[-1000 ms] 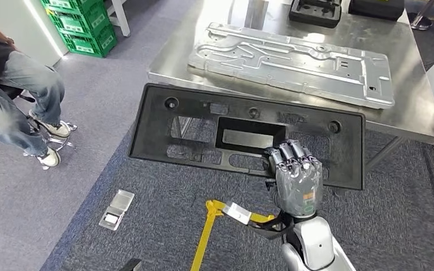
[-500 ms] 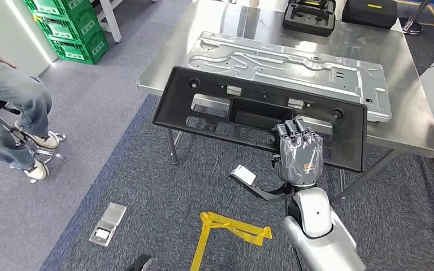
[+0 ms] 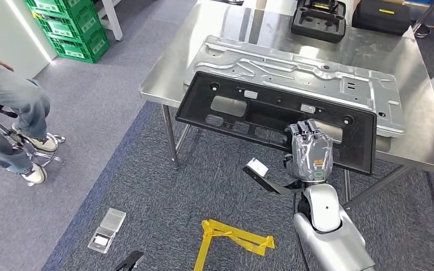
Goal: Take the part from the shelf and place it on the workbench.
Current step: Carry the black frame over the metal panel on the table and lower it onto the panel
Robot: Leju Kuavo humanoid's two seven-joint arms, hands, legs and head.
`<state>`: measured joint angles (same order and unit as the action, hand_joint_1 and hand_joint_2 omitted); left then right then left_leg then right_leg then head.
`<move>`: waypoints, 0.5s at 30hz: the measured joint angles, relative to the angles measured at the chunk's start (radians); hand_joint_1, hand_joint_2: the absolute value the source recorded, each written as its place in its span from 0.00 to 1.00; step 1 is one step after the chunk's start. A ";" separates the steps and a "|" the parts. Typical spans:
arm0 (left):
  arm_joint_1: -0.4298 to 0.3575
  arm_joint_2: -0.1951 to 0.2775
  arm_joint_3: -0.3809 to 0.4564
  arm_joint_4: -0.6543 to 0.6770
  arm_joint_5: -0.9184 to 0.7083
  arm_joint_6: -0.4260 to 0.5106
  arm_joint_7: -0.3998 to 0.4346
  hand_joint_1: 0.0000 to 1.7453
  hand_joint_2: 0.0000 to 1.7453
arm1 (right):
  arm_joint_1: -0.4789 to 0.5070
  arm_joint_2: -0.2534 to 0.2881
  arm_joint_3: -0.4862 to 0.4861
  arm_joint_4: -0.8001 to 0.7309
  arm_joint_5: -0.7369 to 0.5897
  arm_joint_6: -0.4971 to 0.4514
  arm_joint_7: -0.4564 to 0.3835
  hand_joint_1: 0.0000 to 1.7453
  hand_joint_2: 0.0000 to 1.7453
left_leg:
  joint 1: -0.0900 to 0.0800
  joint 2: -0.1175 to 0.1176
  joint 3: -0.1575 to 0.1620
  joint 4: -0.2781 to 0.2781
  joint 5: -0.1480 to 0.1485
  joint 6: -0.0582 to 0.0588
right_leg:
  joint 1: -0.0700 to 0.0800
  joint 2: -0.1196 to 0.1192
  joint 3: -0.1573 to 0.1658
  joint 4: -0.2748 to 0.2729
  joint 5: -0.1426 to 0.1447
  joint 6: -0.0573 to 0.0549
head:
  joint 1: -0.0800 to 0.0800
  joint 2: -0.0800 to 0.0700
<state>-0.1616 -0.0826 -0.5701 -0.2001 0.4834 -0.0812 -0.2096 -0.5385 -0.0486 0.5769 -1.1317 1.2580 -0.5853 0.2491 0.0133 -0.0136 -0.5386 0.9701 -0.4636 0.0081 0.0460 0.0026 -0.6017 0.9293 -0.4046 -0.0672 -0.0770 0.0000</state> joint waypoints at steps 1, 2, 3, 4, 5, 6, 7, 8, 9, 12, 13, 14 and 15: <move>0.000 -0.001 0.000 0.000 0.000 0.000 0.000 0.00 0.00 | 0.000 -0.001 -0.002 0.003 -0.002 0.000 -0.001 1.00 1.00 | 0.000 0.001 0.007 0.000 -0.001 -0.004 | -0.002 -0.001 0.019 -0.018 0.005 -0.002 | 0.000 0.000; -0.001 -0.001 -0.001 0.000 0.000 0.000 -0.001 0.00 0.00 | 0.000 -0.001 -0.003 0.006 -0.004 -0.001 -0.002 1.00 1.00 | -0.002 0.002 0.009 0.012 -0.006 -0.008 | -0.006 -0.002 0.038 -0.033 0.008 -0.001 | 0.000 0.000; -0.003 -0.001 -0.001 0.000 0.001 0.000 -0.001 0.00 0.00 | -0.001 -0.001 -0.004 0.009 -0.006 -0.002 -0.003 1.00 1.00 | -0.002 0.002 -0.001 0.039 -0.022 -0.011 | -0.011 -0.003 0.056 -0.043 0.010 0.000 | 0.000 0.000; -0.003 0.000 -0.002 0.000 0.001 0.000 -0.001 0.00 0.00 | -0.002 0.000 -0.005 0.012 -0.008 -0.003 -0.004 1.00 1.00 | -0.001 0.002 -0.026 0.089 -0.047 -0.015 | -0.014 -0.003 0.069 -0.048 0.010 0.003 | -0.001 0.000; -0.004 0.001 -0.002 0.000 0.001 0.000 0.000 0.00 0.00 | -0.002 0.000 -0.005 0.015 -0.009 -0.004 -0.005 1.00 1.00 | 0.001 0.002 -0.063 0.151 -0.075 -0.019 | -0.017 -0.003 0.075 -0.048 0.006 0.005 | -0.001 0.000; -0.003 0.003 -0.003 0.000 0.001 -0.001 0.000 0.00 0.00 | 0.000 0.000 -0.005 0.018 -0.010 -0.004 -0.006 1.00 1.00 | 0.004 0.002 -0.103 0.212 -0.098 -0.025 | -0.019 -0.002 0.079 -0.047 -0.001 0.009 | -0.001 0.000; -0.001 0.005 -0.003 0.000 0.001 -0.001 0.000 0.00 0.00 | 0.002 0.000 -0.005 0.021 -0.012 -0.004 -0.006 1.00 1.00 | 0.006 0.003 -0.135 0.252 -0.109 -0.031 | -0.022 -0.001 0.085 -0.044 -0.010 0.014 | -0.001 0.000; 0.000 0.007 -0.004 0.000 0.001 0.000 0.000 0.00 0.00 | 0.004 0.000 -0.005 0.025 -0.014 -0.004 -0.006 1.00 1.00 | 0.009 0.003 -0.152 0.260 -0.101 -0.039 | -0.026 0.000 0.090 -0.039 -0.019 0.020 | -0.001 0.000; 0.001 0.008 -0.004 0.000 0.001 0.000 0.000 0.00 0.00 | 0.006 0.000 -0.005 0.028 -0.018 -0.004 -0.006 1.00 1.00 | 0.013 0.004 -0.151 0.231 -0.071 -0.048 | -0.032 0.001 0.097 -0.031 -0.032 0.027 | -0.001 0.000; 0.002 0.008 -0.006 0.000 0.002 0.002 0.001 0.00 0.00 | 0.005 0.000 -0.005 0.035 -0.030 -0.004 -0.006 1.00 1.00 | 0.025 0.003 -0.106 0.069 0.033 -0.068 | -0.046 0.005 0.109 0.011 -0.078 0.053 | -0.003 0.000; 0.003 0.008 -0.007 0.000 0.002 0.002 0.002 0.00 0.00 | 0.004 0.000 -0.006 0.036 -0.035 -0.004 -0.006 1.00 1.00 | 0.026 0.001 -0.099 0.045 0.044 -0.061 | -0.047 0.006 0.107 0.024 -0.090 0.061 | -0.004 0.000; 0.004 0.008 -0.008 0.000 0.002 0.002 0.002 0.00 0.00 | 0.005 0.000 -0.006 0.037 -0.041 -0.003 -0.006 1.00 1.00 | 0.024 0.000 -0.101 0.046 0.036 -0.050 | -0.046 0.007 0.103 0.034 -0.099 0.067 | -0.004 0.000; 0.005 0.008 -0.009 0.000 0.003 0.002 0.002 0.00 0.00 | 0.005 0.000 -0.006 0.039 -0.048 0.000 -0.006 1.00 1.00 | 0.024 0.000 -0.101 0.049 0.030 -0.036 | -0.046 0.008 0.101 0.040 -0.105 0.071 | -0.003 0.000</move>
<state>-0.1570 -0.0744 -0.5794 -0.1997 0.4861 -0.0787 -0.2080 -0.5335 -0.0485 0.5709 -1.0930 1.2099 -0.5849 0.2432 0.0371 -0.0137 -0.6398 1.0189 -0.4338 -0.0278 -0.0004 0.0107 -0.5006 0.9693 -0.5099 0.0035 -0.0795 0.0000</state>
